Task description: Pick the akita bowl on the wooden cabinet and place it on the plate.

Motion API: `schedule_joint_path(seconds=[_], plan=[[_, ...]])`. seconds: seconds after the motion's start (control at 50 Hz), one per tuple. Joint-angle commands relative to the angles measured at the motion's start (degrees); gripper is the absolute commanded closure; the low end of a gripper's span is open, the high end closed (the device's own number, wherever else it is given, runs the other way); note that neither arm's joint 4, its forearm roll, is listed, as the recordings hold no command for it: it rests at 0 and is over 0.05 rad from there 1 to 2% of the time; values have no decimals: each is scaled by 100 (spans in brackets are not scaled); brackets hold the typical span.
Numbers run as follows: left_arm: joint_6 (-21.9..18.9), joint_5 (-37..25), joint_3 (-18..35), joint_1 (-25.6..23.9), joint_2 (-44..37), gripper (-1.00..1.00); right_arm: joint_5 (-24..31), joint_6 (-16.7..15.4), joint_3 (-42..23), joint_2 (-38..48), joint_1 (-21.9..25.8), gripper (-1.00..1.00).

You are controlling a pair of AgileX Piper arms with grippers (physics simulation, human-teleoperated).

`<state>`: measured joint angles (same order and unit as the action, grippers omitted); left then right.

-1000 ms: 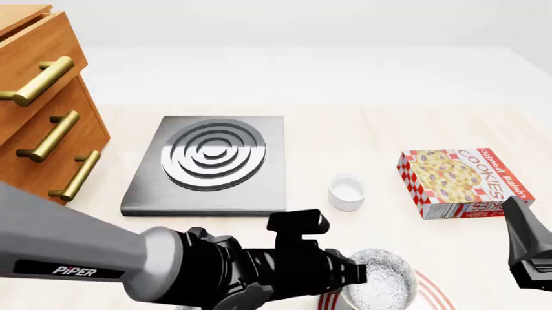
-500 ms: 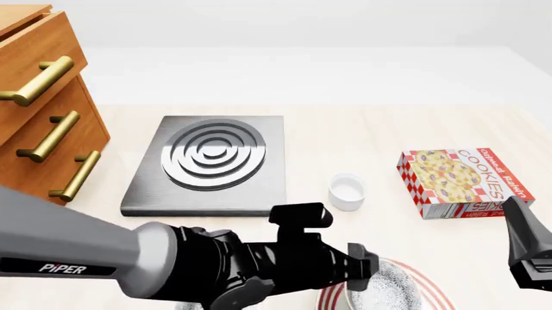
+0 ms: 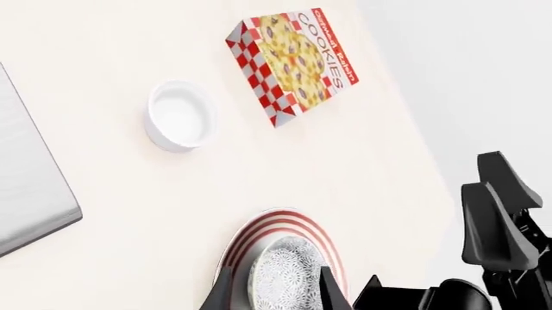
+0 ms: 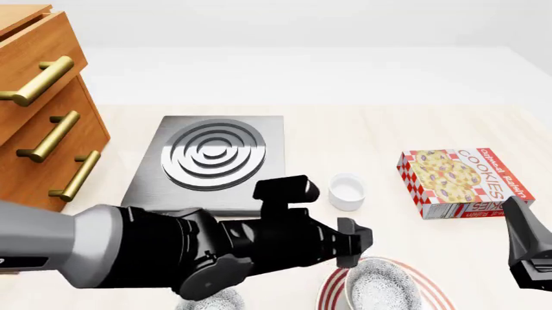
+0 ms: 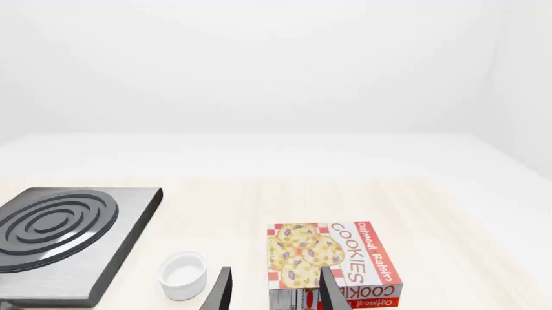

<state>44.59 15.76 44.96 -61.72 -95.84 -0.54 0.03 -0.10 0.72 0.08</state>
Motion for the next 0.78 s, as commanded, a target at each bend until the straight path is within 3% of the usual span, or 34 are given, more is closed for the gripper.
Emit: schedule_joint_path(seconds=[0.02, 0.5, 0.78], plan=[[-144, -97, -165, 148, 538, -100, 0, 0, 0, 1, 0, -100], [-284, -120, -743, 816, 1567, -100, 0, 1, 0, 0, 0, -100], [-160, 46, -1225, 1170, 2204, -100, 0, 0, 0, 1, 0, -100]])
